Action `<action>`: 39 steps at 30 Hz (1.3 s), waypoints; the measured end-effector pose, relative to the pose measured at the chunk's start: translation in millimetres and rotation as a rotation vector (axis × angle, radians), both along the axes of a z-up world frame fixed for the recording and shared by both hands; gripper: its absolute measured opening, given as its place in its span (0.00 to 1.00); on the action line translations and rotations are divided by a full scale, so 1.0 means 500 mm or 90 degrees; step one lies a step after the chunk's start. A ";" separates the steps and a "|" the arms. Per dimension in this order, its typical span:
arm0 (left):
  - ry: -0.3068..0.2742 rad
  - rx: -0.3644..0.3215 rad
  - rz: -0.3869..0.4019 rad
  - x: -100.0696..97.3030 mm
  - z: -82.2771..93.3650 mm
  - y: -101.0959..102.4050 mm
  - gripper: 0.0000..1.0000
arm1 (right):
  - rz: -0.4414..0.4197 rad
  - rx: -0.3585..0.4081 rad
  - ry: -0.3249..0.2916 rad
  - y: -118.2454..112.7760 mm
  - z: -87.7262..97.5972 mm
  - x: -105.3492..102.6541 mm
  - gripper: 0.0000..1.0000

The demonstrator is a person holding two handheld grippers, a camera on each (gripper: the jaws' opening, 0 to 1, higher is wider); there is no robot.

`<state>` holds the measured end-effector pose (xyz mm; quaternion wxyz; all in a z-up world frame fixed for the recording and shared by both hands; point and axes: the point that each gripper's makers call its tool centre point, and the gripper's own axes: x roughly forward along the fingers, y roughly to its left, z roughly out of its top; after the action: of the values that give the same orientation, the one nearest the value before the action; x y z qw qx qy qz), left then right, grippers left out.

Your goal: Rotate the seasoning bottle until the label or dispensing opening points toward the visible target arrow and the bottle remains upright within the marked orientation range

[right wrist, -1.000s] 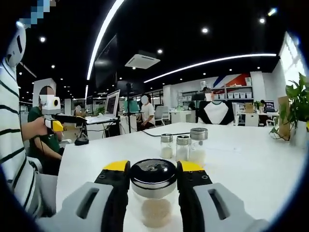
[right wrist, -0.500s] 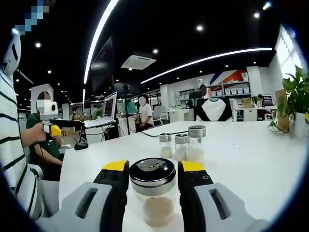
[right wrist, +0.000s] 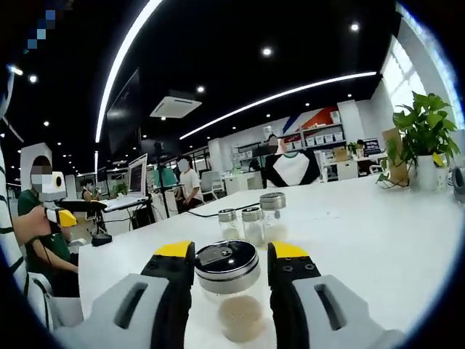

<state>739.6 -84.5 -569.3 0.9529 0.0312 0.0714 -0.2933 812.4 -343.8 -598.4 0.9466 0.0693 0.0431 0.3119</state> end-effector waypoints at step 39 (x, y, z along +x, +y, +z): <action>0.004 0.018 -0.005 0.000 -0.007 0.001 0.98 | -0.104 -0.043 0.019 0.004 -0.029 0.029 0.40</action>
<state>739.7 -84.2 -573.0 0.9509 0.0436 0.0787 -0.2961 827.1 -341.7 -613.2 0.9700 0.0451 0.0620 0.2306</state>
